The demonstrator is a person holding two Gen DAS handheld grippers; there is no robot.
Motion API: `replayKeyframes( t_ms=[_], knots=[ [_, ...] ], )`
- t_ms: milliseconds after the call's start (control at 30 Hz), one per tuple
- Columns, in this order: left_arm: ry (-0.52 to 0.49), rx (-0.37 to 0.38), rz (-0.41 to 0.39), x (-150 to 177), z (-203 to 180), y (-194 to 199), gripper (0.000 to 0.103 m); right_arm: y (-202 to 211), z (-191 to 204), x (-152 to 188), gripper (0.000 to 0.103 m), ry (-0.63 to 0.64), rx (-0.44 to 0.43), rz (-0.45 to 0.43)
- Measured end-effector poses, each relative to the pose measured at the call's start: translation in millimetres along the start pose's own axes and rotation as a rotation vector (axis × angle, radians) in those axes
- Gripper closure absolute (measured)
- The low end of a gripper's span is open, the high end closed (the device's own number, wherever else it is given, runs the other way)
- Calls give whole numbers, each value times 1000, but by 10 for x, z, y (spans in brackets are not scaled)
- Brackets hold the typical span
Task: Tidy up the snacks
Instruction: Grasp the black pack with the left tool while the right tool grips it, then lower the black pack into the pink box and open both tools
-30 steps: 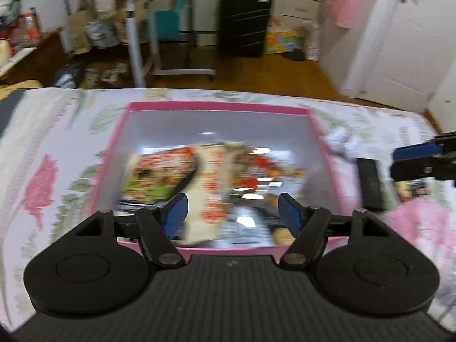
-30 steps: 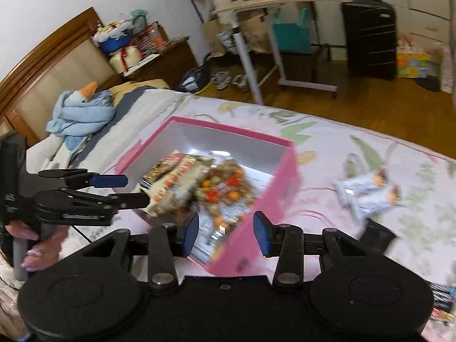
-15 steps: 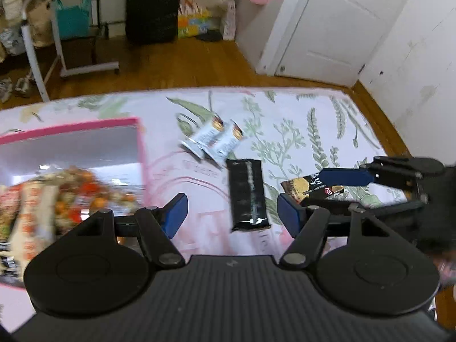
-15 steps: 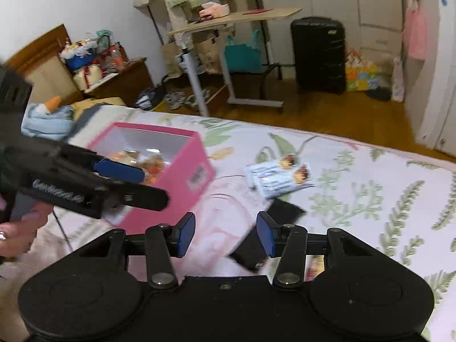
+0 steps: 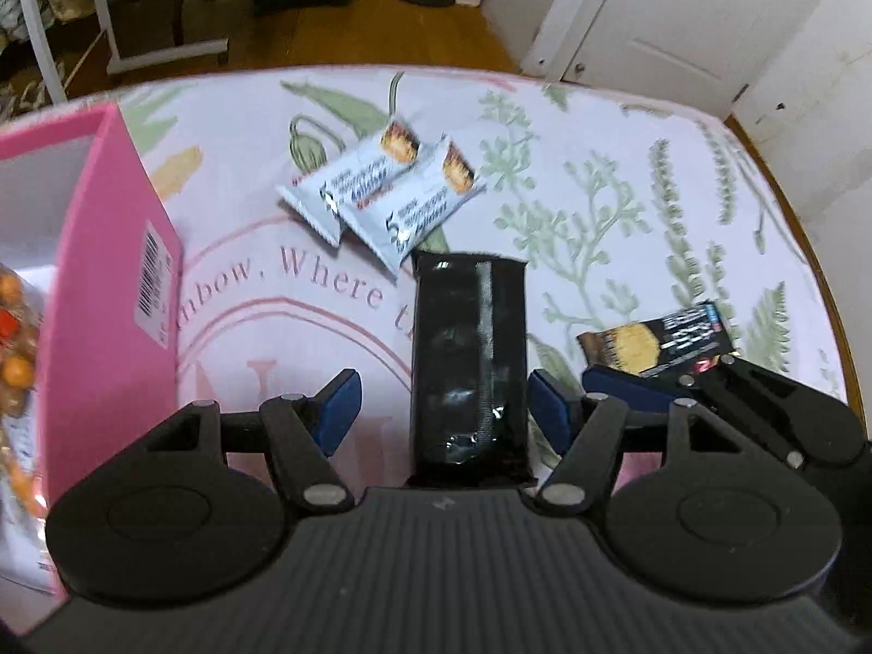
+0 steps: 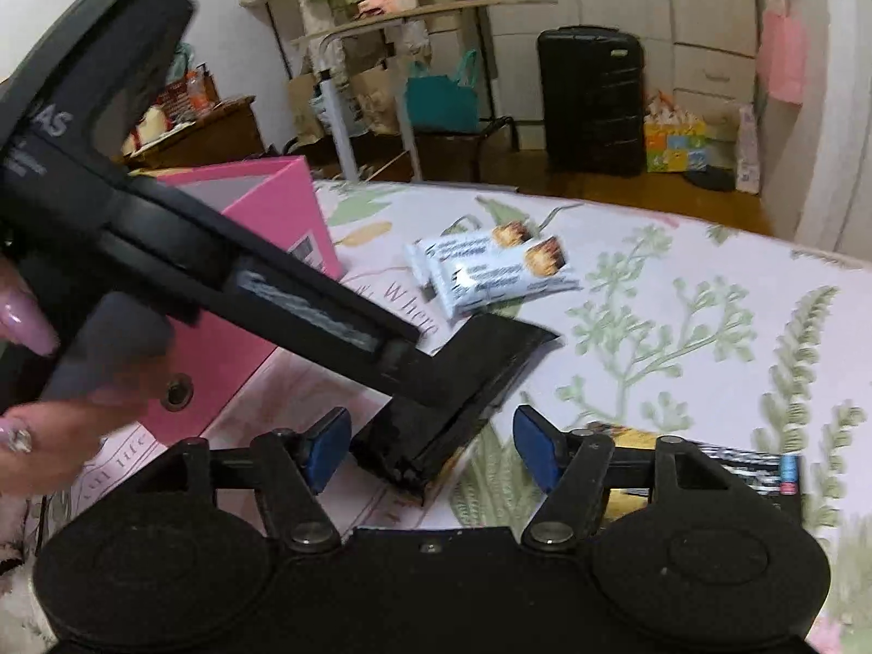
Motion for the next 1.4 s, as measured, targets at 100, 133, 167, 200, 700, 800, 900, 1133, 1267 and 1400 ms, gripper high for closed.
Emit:
replayKeyframes(
  t_ms=[100,133,167,200,700,800,900,1133,1267,1400],
  knots=[
    [20,20,30,20,29,-125,35,-101,50,72,32,25,4,15],
    [22,24,35,28,35,-151,35,-119,70,98,32,36,1,20],
    [28,31,43,37,44,-182,36,-146,81,122,32,45,5,27],
    [37,43,48,43,50,-204,36,-172,88,139,31,54,11,31],
    [0,120,123,173,-86,-171,53,-163,241,156,31,48,52,3],
    [13,138,145,240,-122,-140,53,-98,259,167,31,39,51,6],
    [-3,125,142,287,-173,-65,53,-21,288,186,31,39,47,0],
    [-42,110,146,410,-298,225,53,214,432,174,34,70,67,-4],
    [-67,99,144,507,-367,459,53,421,610,174,34,123,88,15],
    [-57,109,147,625,-400,699,52,614,791,130,34,151,90,32]
  ],
)
Point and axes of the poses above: each gripper's, at about its wrist camera, not at the fingertips, and y roughly against the way its jaws point, z to its left, x to its underside, the point moved 10 cm from there along -y, roughly the way its jaws point, and after that the axes turned 6 degrees about z, right-handed, at the moved point
